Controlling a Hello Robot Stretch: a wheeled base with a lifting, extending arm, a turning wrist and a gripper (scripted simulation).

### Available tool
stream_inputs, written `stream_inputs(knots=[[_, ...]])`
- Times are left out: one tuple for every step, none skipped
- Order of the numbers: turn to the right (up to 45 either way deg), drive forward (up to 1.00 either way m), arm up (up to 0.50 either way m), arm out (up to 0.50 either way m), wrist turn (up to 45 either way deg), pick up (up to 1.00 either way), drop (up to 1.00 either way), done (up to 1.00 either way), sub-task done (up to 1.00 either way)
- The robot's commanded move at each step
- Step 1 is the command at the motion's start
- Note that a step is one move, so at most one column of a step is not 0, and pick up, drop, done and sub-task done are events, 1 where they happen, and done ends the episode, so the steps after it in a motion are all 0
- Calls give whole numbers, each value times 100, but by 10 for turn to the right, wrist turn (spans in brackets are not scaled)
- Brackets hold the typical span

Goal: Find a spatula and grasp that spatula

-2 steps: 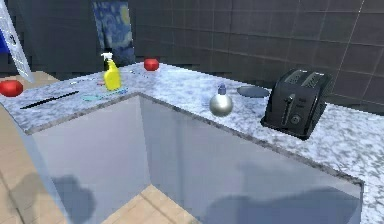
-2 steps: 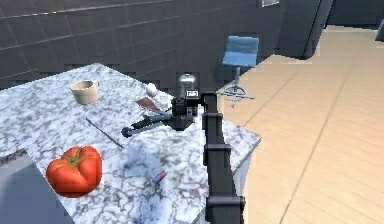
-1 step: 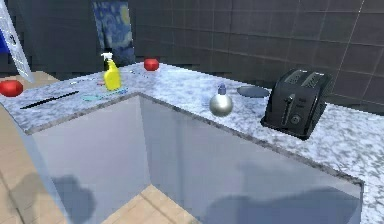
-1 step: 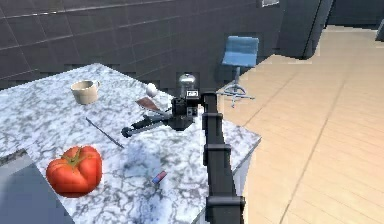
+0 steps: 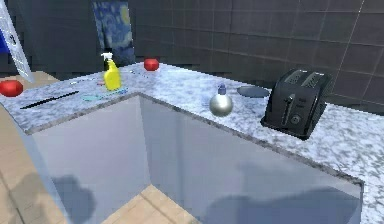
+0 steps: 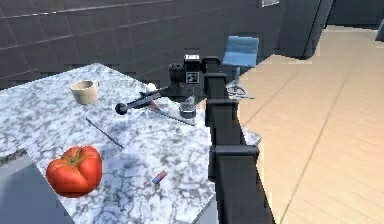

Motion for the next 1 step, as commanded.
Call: stream_inputs(knots=[[0,0,0,0,0,0,0,100,0]])
